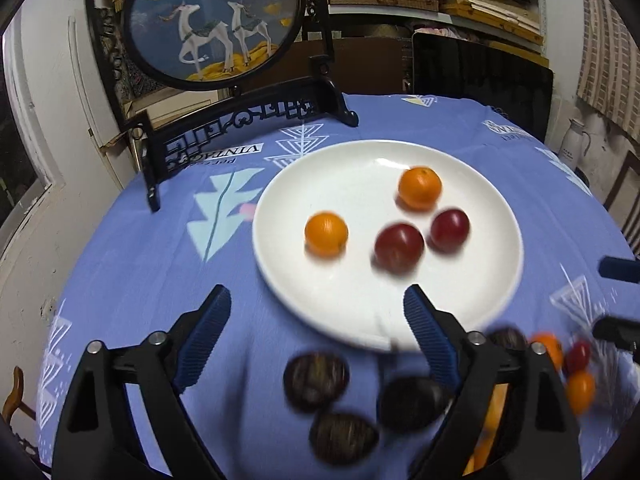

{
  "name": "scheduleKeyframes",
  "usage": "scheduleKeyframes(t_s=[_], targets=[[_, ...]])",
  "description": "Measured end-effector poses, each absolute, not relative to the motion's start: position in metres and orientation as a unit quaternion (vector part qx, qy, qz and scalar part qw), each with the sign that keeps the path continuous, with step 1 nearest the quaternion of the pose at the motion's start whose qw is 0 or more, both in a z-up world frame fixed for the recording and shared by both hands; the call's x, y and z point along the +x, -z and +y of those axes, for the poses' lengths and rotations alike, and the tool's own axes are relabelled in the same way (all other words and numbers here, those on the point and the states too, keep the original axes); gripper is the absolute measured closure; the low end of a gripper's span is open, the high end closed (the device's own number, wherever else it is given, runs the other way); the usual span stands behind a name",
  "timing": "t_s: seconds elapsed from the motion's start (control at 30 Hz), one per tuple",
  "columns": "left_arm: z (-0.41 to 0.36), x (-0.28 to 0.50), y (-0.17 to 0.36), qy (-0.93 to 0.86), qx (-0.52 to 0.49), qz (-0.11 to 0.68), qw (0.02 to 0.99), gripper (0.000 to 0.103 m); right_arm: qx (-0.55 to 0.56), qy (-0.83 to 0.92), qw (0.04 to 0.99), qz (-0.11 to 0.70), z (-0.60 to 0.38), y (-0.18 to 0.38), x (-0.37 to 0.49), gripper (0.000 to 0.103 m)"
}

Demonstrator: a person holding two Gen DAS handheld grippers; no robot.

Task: Organize fruits
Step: 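Grasp a dark brown fruit with the right gripper while the left gripper grasps a yellow citrus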

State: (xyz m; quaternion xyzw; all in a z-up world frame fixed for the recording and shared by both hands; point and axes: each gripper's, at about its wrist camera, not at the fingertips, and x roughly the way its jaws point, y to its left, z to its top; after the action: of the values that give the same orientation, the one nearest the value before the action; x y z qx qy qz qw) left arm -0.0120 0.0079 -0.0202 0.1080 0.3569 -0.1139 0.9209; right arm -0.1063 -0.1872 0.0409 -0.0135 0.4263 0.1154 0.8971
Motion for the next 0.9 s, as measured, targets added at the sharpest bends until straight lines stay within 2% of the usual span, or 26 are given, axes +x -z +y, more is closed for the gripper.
scheduleKeyframes(t_s=[0.17,0.27,0.4,0.53,0.57,0.6,0.83,0.9], targets=[[0.016,-0.053,0.018,0.129,0.130,0.348,0.920,0.015,-0.069,-0.144,0.890,0.427,-0.167,-0.032,-0.174,0.030],[0.020,-0.073,0.018,0.139,0.144,0.342,0.918,0.015,-0.061,-0.168,0.874,0.451,-0.159,-0.019,-0.191,0.042],[0.027,-0.098,0.021,0.158,0.155,0.347,0.912,0.014,-0.062,-0.184,0.861,0.471,-0.146,-0.005,-0.191,0.052],[0.027,-0.114,0.034,0.172,0.178,0.362,0.899,0.014,-0.057,-0.183,0.855,0.482,-0.138,0.005,-0.175,0.054],[0.024,-0.117,0.040,0.176,0.188,0.369,0.893,0.014,-0.057,-0.181,0.855,0.483,-0.137,0.008,-0.171,0.057],[0.023,-0.118,0.044,0.179,0.194,0.374,0.889,0.014,-0.057,-0.181,0.854,0.485,-0.136,0.009,-0.168,0.065],[0.001,-0.114,0.065,0.215,0.222,0.377,0.873,0.014,-0.051,-0.185,0.859,0.474,-0.144,-0.001,-0.174,0.066],[-0.005,-0.109,0.071,0.222,0.230,0.375,0.870,0.019,-0.040,-0.185,0.861,0.473,-0.150,-0.005,-0.177,0.066]])
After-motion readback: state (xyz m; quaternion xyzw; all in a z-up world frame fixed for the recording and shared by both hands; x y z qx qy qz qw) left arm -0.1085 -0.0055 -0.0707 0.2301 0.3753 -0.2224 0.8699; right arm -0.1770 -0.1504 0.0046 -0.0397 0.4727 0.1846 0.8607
